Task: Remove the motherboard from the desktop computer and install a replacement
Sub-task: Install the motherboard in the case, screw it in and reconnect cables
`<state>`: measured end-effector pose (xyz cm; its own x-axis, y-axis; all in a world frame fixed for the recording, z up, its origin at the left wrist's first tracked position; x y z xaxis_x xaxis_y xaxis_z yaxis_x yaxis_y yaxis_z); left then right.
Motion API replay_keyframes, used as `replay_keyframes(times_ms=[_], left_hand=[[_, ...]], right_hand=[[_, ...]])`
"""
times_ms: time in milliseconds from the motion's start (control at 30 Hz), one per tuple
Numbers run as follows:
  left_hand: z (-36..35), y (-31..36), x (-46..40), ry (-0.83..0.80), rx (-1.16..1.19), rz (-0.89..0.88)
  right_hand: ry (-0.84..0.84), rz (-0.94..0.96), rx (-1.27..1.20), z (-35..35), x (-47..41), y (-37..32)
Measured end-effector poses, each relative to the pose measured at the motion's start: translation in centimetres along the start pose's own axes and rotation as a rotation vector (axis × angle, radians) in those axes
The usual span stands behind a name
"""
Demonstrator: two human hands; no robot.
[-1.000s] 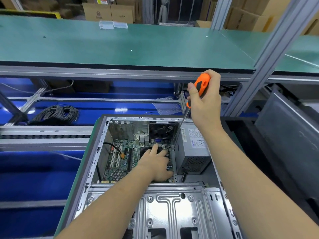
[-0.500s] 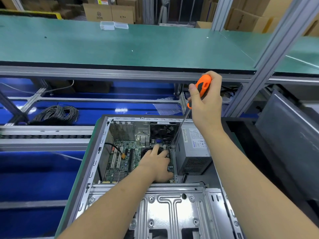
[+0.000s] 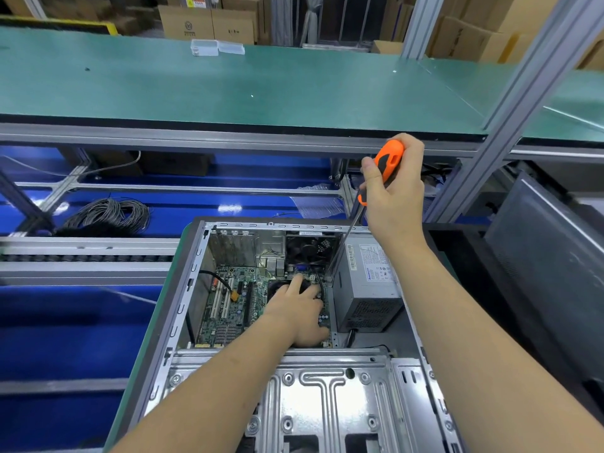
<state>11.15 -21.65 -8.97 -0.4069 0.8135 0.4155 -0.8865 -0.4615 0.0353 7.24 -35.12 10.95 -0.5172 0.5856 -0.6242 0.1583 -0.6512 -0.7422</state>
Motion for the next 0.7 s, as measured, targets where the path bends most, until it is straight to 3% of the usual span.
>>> replay_keyframes(times_ms=[700], left_hand=[[-0.11, 0.02, -0.10, -0.002, -0.017, -0.003]], right_hand=[[0.007, -0.012, 0.005, 0.00, 0.11, -0.24]])
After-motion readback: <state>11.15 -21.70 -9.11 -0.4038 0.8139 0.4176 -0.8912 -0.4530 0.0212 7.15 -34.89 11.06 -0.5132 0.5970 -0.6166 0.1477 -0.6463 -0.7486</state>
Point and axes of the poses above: each hand's wrist, its own x-axis away from the middle knuckle, its own z-axis out of the back of the hand, y = z × x, the point moved 5 cm from there along -x, towards the middle knuckle, and after that the axes turned 4 degrees about -x, right-handed, at the moved point
